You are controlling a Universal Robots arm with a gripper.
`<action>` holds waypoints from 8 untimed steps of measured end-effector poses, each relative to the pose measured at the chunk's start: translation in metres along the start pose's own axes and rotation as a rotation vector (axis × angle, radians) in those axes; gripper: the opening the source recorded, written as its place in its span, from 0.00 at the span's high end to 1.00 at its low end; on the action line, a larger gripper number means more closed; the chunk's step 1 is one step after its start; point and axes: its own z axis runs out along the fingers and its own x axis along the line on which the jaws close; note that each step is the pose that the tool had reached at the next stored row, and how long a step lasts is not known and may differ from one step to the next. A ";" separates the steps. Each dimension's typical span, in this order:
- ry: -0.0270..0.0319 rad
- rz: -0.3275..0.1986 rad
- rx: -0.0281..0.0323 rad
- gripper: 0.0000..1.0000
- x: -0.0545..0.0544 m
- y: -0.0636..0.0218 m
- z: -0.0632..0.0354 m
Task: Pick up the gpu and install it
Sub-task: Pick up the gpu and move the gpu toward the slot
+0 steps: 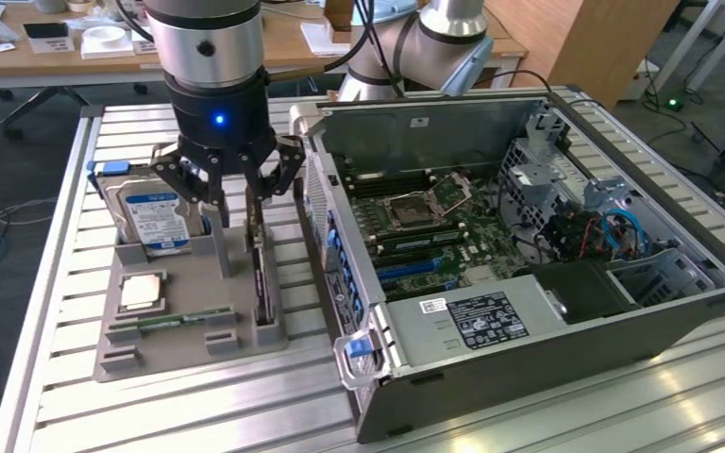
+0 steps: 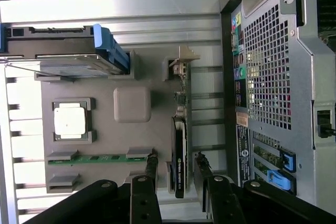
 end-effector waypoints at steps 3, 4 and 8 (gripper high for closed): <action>0.0000 0.000 0.0000 0.58 0.000 0.0000 0.0000; 0.0000 0.000 0.0000 0.58 0.000 0.0000 0.0002; 0.0002 0.000 0.0002 0.58 0.000 -0.0001 0.0009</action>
